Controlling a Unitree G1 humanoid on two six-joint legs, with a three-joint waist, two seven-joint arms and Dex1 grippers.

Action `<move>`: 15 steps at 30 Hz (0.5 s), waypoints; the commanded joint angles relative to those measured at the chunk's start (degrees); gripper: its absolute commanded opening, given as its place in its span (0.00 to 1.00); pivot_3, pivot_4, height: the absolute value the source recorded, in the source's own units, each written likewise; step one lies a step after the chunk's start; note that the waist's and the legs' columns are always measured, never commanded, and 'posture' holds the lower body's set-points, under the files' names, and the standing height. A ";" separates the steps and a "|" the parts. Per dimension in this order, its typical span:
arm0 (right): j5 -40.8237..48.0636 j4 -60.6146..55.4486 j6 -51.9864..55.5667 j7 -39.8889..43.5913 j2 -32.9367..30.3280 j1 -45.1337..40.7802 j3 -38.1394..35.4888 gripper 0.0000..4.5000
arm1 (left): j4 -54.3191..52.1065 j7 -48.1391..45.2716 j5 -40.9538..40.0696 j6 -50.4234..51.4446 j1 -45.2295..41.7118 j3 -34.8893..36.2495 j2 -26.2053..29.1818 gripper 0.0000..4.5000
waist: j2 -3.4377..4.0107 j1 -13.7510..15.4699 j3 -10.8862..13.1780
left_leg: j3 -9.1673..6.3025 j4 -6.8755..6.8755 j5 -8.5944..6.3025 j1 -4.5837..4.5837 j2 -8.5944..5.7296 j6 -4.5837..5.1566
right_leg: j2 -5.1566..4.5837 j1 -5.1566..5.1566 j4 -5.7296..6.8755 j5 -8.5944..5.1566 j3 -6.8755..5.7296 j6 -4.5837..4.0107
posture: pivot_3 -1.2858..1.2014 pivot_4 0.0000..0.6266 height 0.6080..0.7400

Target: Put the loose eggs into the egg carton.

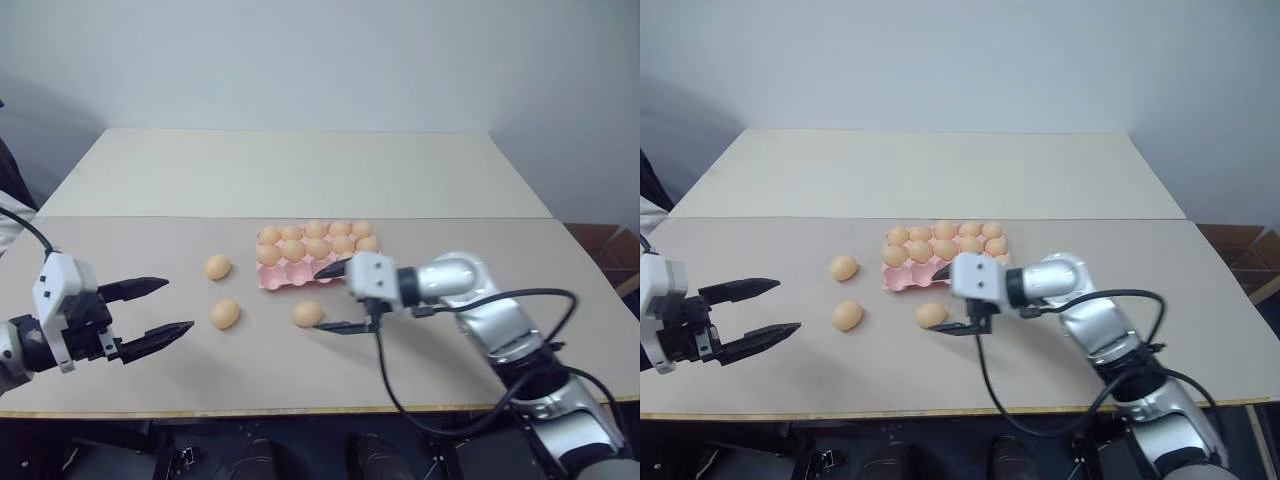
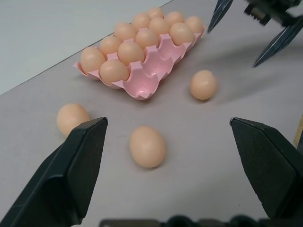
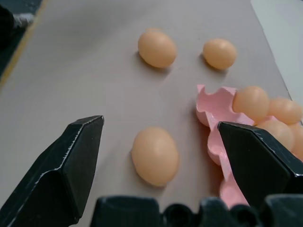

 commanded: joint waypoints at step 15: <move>-9.63 5.50 -3.95 -2.73 5.79 -2.28 3.05 0.41 | -3.09 2.19 -1.57 0.66 0.69 1.61 -0.32 1.00 | 0.00 -0.20 0.00 | -0.01 0.00 0.00 0.03 0.08 0.00 | 0.08 -0.02 0.07 0.01 -0.03 -0.02 | 0.52 0.24 1.00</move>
